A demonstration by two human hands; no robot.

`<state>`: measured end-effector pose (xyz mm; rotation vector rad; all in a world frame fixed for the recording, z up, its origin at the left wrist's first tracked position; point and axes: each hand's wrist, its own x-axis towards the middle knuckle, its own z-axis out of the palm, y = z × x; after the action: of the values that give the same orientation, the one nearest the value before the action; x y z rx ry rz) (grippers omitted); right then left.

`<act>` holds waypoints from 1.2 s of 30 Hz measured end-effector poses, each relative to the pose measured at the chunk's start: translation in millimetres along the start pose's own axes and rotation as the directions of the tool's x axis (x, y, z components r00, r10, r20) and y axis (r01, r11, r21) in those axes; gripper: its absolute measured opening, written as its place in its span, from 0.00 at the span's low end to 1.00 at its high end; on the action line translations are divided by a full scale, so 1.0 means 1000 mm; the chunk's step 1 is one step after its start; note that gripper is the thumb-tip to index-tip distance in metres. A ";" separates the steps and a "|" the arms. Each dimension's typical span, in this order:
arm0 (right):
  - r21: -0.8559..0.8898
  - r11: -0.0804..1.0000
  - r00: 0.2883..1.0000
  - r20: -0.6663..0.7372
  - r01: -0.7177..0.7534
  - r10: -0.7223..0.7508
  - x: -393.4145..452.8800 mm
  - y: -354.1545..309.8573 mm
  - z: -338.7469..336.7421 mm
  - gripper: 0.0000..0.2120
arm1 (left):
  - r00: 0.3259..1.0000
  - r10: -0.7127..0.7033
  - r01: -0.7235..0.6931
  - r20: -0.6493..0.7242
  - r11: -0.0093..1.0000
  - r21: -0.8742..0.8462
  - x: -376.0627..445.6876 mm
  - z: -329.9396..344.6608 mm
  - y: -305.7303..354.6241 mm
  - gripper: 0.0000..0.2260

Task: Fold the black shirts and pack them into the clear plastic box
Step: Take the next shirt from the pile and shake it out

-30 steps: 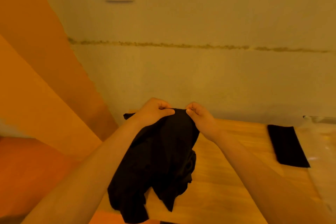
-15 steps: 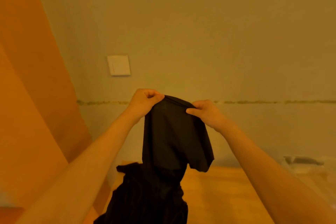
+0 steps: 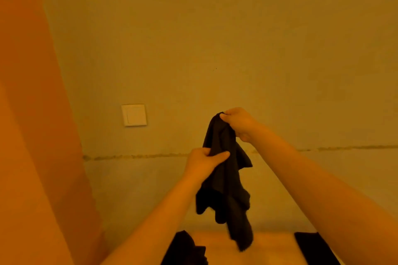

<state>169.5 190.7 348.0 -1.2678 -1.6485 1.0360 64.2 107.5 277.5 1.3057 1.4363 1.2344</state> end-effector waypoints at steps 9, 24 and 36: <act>-0.063 0.993 0.976 -0.199 -0.100 0.086 0.003 0.019 -0.041 0.09 | 0.996 0.087 -0.089 -0.026 0.993 -0.078 0.016 -0.006 0.023 0.10; -0.216 0.962 0.986 0.034 0.166 -0.163 -0.074 0.051 0.000 0.21 | 0.981 -0.191 0.151 -0.034 0.860 -0.488 0.033 -0.006 0.057 0.09; -0.153 0.941 0.950 -0.040 0.301 -0.310 -0.032 0.035 -0.045 0.13 | 0.972 0.097 -0.095 -0.212 0.995 0.018 0.054 -0.068 0.034 0.12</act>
<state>228.4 171.1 327.7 -1.0780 -1.8282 0.6901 -2.4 151.7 326.2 1.2923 1.5429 1.4709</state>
